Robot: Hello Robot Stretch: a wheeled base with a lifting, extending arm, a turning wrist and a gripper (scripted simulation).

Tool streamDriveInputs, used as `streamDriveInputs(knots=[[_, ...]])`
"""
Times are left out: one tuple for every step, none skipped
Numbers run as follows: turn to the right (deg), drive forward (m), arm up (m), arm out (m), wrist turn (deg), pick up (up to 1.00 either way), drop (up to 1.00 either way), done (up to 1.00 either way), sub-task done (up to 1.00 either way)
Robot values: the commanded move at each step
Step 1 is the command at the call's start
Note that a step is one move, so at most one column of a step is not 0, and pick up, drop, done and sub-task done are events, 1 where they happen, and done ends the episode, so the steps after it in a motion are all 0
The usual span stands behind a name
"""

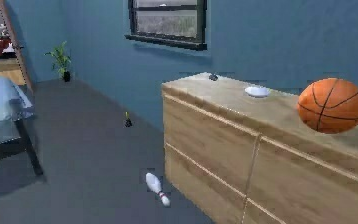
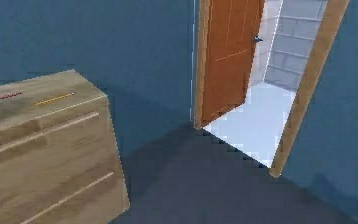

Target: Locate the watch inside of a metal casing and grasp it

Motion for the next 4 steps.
streamDriveInputs(knots=[[0.0,0.65,0.0,0.0,0.0,0.0,0.0,0.0,0.0],[-45.0,0.0,0.0,0.0,0.0,0.0,0.0,0.0,0.0],[-27.0,0.0,0.0,0.0,0.0,0.0,0.0,0.0,0.0],[45.0,0.0,0.0,0.0,0.0,0.0,0.0,0.0,0.0]])
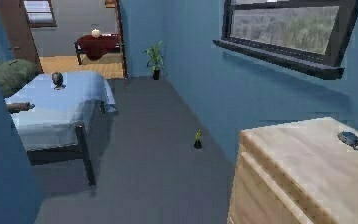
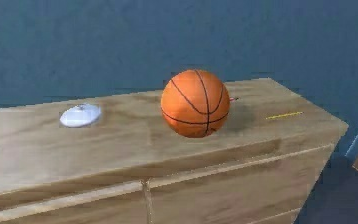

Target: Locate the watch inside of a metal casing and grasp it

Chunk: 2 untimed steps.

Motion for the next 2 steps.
streamDriveInputs(knots=[[27.0,0.0,0.0,0.0,0.0,0.0,0.0,0.0,0.0],[0.0,0.25,0.0,0.0,0.0,0.0,0.0,0.0,0.0]])
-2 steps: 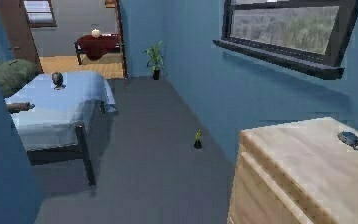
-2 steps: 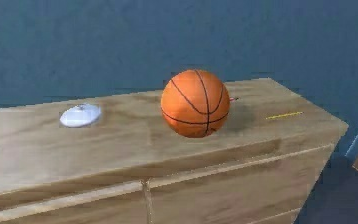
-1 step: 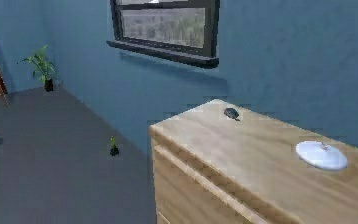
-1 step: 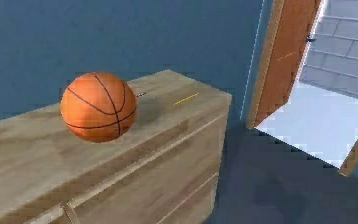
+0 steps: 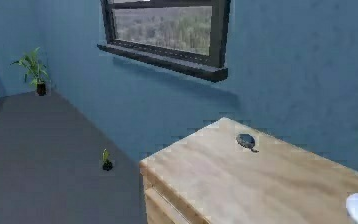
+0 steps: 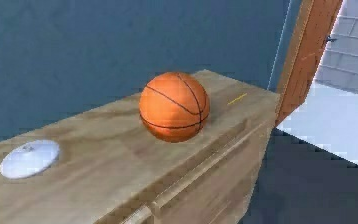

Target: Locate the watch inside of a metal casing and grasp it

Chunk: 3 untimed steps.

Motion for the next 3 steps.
streamDriveInputs(knots=[[-45.0,0.0,0.0,0.0,0.0,0.0,0.0,0.0,0.0],[-21.0,0.0,0.0,0.0,0.0,0.0,0.0,0.0,0.0],[-3.0,0.0,0.0,0.0,0.0,0.0,0.0,0.0,0.0]])
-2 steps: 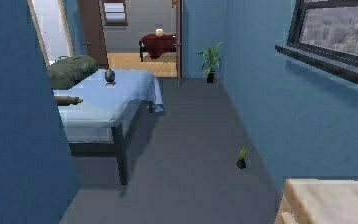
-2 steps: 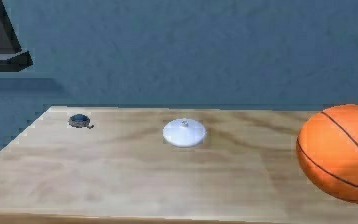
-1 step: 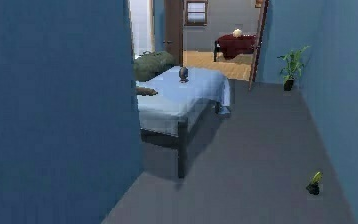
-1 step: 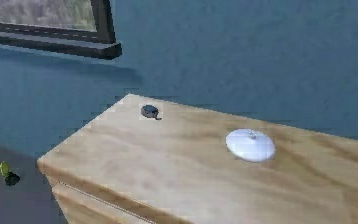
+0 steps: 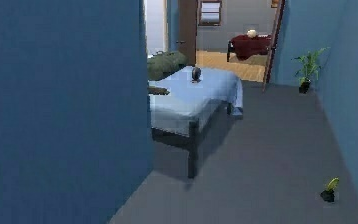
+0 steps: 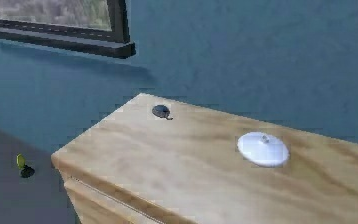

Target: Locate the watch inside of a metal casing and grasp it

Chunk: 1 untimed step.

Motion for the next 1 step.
streamDriveInputs(knots=[[45.0,0.0,0.0,0.0,0.0,0.0,0.0,0.0,0.0]])
